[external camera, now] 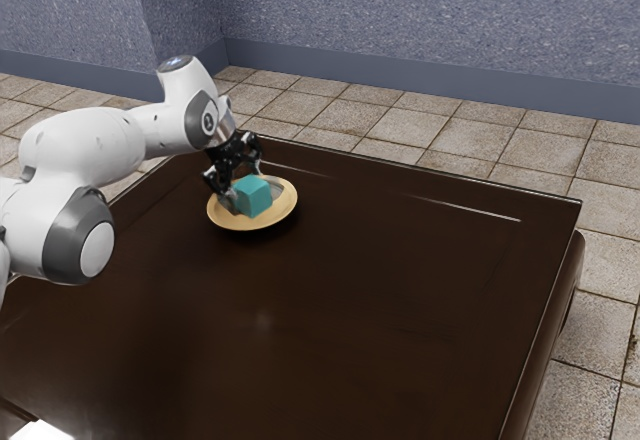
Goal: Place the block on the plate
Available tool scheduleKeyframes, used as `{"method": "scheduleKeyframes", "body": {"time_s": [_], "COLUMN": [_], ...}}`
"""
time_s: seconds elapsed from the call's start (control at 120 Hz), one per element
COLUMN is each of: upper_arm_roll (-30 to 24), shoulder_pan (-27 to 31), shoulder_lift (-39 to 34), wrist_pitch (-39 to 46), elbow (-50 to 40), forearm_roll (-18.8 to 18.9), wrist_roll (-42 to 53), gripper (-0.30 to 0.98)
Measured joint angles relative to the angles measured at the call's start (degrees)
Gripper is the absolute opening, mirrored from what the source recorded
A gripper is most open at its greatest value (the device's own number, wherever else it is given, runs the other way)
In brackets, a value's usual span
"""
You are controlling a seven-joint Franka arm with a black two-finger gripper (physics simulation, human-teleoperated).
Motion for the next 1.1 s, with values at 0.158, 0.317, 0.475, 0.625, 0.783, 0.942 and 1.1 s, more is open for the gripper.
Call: {"method": "scheduleKeyframes", "body": {"time_s": [0.158, 0.317, 0.475, 0.625, 0.783, 0.942, 1.1], "upper_arm_roll": [-0.12, -0.07, -0.35, -0.51, -0.47, -0.77, -2.31], "shoulder_pan": [-0.04, -0.38, -2.39, -5.01, -10.76, -15.08, -15.66], "shoulder_lift": [-0.70, -6.00, -17.06, -25.20, -31.41, -35.94, -37.88], "wrist_pitch": [1.23, 1.21, -1.72, -11.62, -24.33, -33.09, -37.47], "elbow": [-0.28, -3.76, -13.24, -17.91, -16.75, -14.82, -16.25], "forearm_roll": [-0.06, 0.04, 0.16, 0.34, 4.56, 9.13, 12.07], "wrist_roll": [0.51, 1.05, 4.40, 13.29, 22.75, 29.90, 36.08], "gripper": [0.62, 0.65, 0.67, 0.68, 0.68, 0.68, 0.69]}}
